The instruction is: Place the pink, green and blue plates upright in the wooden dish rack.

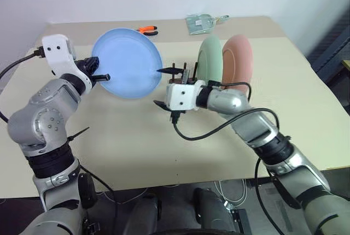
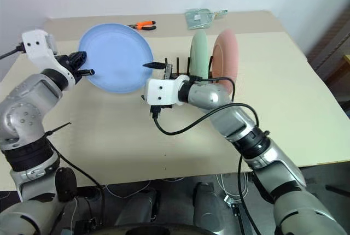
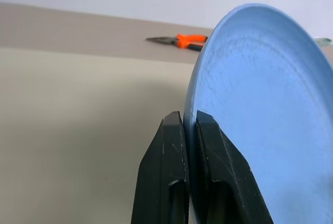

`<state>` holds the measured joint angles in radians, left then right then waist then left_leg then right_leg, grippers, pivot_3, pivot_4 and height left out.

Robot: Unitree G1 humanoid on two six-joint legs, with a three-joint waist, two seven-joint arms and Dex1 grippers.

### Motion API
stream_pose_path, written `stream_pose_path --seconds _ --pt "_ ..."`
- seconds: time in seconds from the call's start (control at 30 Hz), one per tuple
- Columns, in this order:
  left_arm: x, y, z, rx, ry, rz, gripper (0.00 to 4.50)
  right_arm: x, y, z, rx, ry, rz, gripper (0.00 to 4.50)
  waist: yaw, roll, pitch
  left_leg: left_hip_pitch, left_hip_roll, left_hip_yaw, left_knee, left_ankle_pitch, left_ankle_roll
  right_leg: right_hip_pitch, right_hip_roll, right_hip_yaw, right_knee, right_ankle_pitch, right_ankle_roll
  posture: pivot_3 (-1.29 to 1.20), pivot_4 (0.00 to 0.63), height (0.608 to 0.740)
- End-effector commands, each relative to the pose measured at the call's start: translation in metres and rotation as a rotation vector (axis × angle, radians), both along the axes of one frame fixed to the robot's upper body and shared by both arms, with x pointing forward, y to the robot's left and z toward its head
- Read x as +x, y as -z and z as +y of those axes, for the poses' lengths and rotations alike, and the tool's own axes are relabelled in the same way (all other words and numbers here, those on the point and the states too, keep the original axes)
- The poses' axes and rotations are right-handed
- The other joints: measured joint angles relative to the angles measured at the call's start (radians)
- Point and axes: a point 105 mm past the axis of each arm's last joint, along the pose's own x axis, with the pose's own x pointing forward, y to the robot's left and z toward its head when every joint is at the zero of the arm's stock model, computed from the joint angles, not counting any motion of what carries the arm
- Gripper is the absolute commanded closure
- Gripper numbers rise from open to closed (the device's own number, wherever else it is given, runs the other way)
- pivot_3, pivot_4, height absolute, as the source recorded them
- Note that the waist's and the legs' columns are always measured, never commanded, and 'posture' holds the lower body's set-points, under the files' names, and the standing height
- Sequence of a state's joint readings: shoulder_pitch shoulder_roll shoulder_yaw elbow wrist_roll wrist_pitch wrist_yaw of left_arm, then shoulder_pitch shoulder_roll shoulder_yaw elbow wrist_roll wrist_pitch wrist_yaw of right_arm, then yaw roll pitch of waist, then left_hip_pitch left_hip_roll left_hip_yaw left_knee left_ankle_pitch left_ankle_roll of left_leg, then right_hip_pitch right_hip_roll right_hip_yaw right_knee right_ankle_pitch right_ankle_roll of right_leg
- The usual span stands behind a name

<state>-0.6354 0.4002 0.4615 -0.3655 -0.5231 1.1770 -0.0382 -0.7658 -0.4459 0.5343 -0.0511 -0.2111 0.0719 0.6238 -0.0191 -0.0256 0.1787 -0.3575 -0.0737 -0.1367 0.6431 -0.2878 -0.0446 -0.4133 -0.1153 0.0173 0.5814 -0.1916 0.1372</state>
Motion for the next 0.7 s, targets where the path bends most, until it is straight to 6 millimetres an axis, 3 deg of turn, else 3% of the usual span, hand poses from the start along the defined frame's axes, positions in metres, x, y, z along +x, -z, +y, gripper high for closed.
stream_pose_path --seconds 0.03,0.1,0.2,0.43,0.6,0.7 --pt "-0.013 -0.027 -0.009 -0.018 0.036 -0.077 4.43 0.006 -0.011 0.012 -0.001 -0.017 -0.110 0.00 0.000 0.000 0.000 0.000 0.000 0.000 0.000 0.000 0.000 0.000 0.000 0.000 0.000 0.000 0.000 0.00 0.150 0.740" --pt "-0.017 -0.030 -0.016 -0.020 0.060 -0.085 4.43 0.011 -0.006 0.016 -0.021 -0.007 -0.139 0.00 0.002 -0.001 0.000 0.000 0.000 -0.001 0.000 0.000 0.000 0.000 0.000 0.000 0.000 0.000 0.000 0.00 0.150 0.740" --pt "-0.021 -0.027 -0.021 -0.029 0.072 -0.070 4.50 0.016 -0.006 0.018 -0.001 0.009 -0.144 0.91 0.004 -0.001 0.000 0.000 0.000 -0.001 0.000 0.000 0.000 0.001 0.001 0.000 0.000 0.000 0.000 0.00 0.150 0.740" --pt "-0.022 -0.020 -0.023 -0.051 0.083 -0.042 4.50 0.010 -0.003 0.019 0.013 -0.013 -0.133 4.34 0.001 -0.001 0.000 0.000 0.000 -0.001 0.000 0.001 -0.001 0.000 0.002 0.000 0.000 0.000 -0.001 0.00 0.150 0.740" --pt "-0.019 -0.055 0.018 -0.173 -0.075 -0.264 2.55 0.003 -0.012 0.017 0.061 -0.014 -0.159 4.50 0.003 -0.001 0.000 0.000 0.000 -0.001 0.000 0.003 -0.006 0.000 0.002 0.000 0.000 0.000 -0.001 0.00 0.150 0.740" --pt "-0.020 -0.064 0.064 -0.149 -0.263 -0.341 0.95 0.000 -0.034 0.014 0.196 0.000 -0.145 4.50 0.000 -0.001 0.001 0.000 0.001 -0.001 -0.001 0.004 -0.007 0.000 0.002 0.000 0.000 0.001 -0.002 0.00 0.150 0.740"
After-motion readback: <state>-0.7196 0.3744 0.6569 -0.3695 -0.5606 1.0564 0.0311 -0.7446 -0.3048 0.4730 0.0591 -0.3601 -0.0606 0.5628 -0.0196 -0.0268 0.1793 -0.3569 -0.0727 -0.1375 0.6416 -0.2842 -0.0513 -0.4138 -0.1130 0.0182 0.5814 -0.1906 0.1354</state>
